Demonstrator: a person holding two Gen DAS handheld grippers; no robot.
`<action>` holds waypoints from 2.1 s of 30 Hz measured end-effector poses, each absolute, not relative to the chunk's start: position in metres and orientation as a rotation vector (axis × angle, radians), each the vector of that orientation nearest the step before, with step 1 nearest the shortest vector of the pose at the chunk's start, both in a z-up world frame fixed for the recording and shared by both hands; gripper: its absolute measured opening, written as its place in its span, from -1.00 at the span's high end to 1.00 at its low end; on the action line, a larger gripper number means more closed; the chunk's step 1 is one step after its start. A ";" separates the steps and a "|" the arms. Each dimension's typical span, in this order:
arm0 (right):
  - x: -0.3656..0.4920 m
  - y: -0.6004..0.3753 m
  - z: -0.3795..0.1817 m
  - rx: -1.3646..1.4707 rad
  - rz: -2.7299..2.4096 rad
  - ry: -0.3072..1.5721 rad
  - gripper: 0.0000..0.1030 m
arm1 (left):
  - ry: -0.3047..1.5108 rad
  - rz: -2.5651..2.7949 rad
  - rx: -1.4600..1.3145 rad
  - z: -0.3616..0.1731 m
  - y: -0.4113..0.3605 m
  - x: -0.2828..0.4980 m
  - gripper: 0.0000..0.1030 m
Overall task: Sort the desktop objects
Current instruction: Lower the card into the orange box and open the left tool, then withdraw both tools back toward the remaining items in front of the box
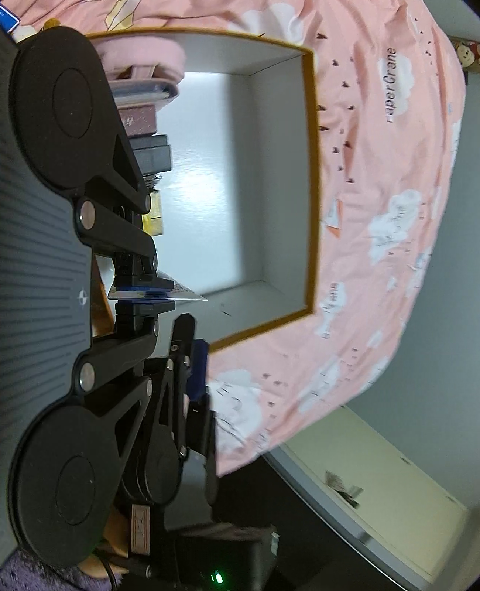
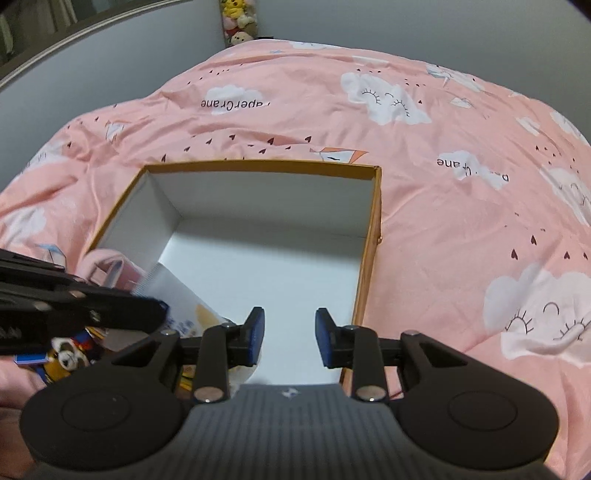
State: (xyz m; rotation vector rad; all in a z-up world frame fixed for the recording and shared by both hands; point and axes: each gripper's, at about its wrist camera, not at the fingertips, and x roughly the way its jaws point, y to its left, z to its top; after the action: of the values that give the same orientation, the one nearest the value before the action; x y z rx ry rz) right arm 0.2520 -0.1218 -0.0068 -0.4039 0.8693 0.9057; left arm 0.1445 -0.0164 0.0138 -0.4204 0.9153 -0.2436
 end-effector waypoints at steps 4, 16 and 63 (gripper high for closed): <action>0.253 -0.115 -0.015 -0.444 0.931 0.851 0.38 | 0.967 -0.222 -0.375 0.005 -0.028 0.151 0.93; 0.259 -0.109 -0.028 -0.491 0.961 0.861 0.36 | 1.018 -0.197 -0.281 -0.007 -0.051 0.159 0.92; 0.256 -0.067 -0.029 -1.012 1.201 0.901 0.72 | 1.100 -0.257 -0.327 -0.041 0.016 0.067 0.73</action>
State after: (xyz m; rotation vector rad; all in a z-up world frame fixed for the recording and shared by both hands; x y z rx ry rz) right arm 0.2564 -0.0668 -0.0291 -1.0122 0.9013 1.2014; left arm 0.0667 0.0157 -0.0415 -0.3272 1.1003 -0.2568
